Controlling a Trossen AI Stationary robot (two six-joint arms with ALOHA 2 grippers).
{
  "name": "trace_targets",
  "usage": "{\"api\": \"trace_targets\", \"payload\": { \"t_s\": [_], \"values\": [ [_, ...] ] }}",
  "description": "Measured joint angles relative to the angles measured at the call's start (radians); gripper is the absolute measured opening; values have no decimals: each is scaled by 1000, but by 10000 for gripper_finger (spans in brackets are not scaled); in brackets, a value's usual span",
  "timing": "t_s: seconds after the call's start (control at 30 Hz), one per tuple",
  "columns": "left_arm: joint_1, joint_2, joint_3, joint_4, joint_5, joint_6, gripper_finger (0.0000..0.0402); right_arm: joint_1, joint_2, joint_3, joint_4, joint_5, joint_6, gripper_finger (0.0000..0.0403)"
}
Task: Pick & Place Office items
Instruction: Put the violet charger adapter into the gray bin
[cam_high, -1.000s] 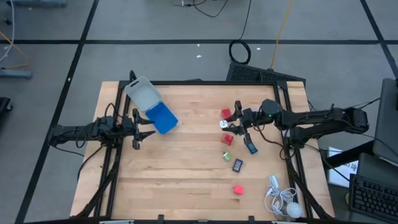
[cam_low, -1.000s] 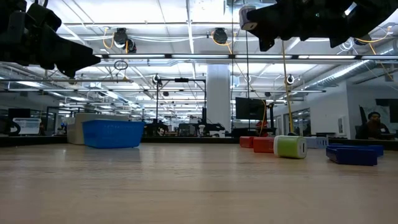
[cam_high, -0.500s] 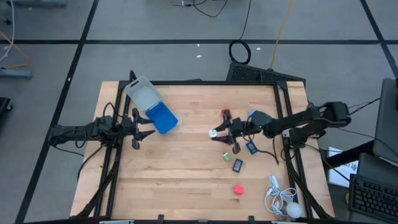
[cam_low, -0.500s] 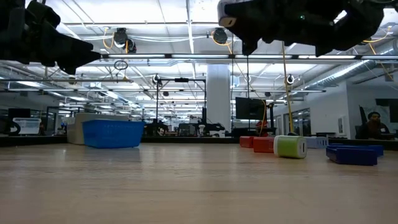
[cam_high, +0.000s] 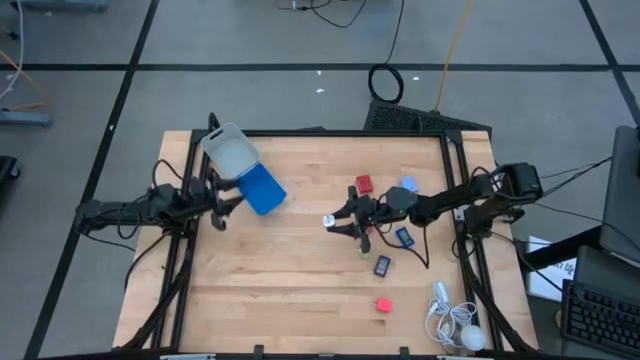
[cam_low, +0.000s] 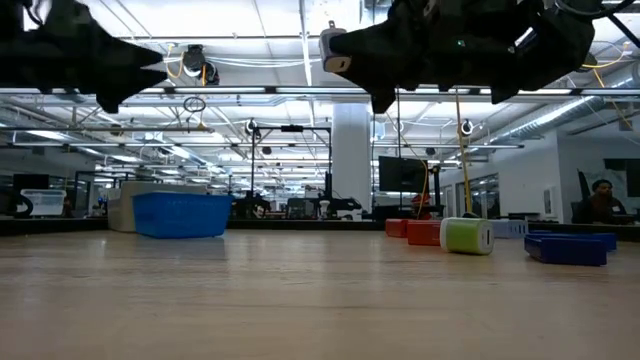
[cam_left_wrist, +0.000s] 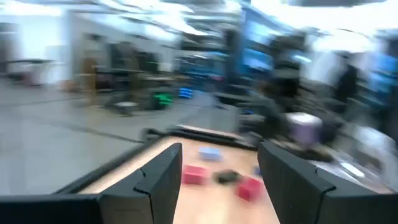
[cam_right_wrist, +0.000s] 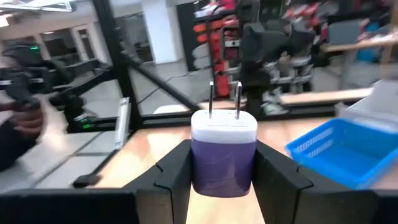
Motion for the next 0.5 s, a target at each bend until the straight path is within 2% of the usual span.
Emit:
{"api": "trace_targets", "payload": {
  "t_s": [0.07,0.13,0.33,0.4,0.5],
  "values": [
    [8,58,-16,96,-109,10,214,-9,0,11,-5,28,-31,131],
    [24,117,-27,181,-148,19,214,-16,0,16,-7,38,-44,131],
    [74,343,-26,334,-22,-48,214,-19,1,17,-61,49,-77,131],
    [95,436,-26,393,-74,-71,214,-25,0,17,-52,48,-121,131],
    [126,548,-26,451,-126,-203,214,-47,-6,21,-52,49,-184,131]
  ]
}}
